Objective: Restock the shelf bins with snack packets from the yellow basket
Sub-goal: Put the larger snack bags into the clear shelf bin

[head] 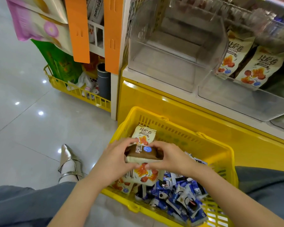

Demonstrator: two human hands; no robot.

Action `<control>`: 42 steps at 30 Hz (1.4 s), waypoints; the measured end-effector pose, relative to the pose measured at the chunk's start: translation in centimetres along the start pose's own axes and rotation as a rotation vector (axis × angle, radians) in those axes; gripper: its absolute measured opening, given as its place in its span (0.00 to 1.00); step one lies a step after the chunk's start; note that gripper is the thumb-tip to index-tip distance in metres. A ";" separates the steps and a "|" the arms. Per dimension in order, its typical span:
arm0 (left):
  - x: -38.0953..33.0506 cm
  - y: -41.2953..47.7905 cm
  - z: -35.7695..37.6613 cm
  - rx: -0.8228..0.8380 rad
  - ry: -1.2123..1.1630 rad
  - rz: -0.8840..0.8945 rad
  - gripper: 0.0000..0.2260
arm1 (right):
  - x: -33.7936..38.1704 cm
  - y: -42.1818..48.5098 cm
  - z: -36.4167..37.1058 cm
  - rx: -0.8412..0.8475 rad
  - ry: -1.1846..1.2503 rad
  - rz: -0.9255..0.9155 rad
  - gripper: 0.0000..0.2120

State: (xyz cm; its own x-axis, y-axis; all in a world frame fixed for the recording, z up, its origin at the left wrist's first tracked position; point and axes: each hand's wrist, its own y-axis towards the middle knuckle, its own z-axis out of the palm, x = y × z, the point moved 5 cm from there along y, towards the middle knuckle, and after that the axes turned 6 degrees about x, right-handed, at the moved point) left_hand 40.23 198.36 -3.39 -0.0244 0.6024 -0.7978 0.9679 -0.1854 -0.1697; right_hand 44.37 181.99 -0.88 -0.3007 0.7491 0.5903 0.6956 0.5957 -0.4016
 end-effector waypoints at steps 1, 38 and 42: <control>0.2 0.0 -0.3 -0.108 0.020 -0.017 0.35 | -0.4 0.1 -0.2 -0.042 0.014 0.039 0.28; 3.1 -0.3 -0.3 -0.247 -0.996 -0.424 0.33 | -9.4 10.3 4.2 -0.315 0.737 0.598 0.18; 1.6 0.1 0.1 -0.235 -0.973 -0.395 0.27 | -8.4 7.4 1.8 -0.286 0.713 0.482 0.18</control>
State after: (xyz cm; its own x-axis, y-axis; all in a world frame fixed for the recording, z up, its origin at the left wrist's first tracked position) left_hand 40.22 199.22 -4.74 -0.4340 -0.3088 -0.8463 0.8693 0.1030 -0.4834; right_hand 50.90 180.57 -10.07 0.4742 0.4847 0.7350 0.8054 0.0984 -0.5845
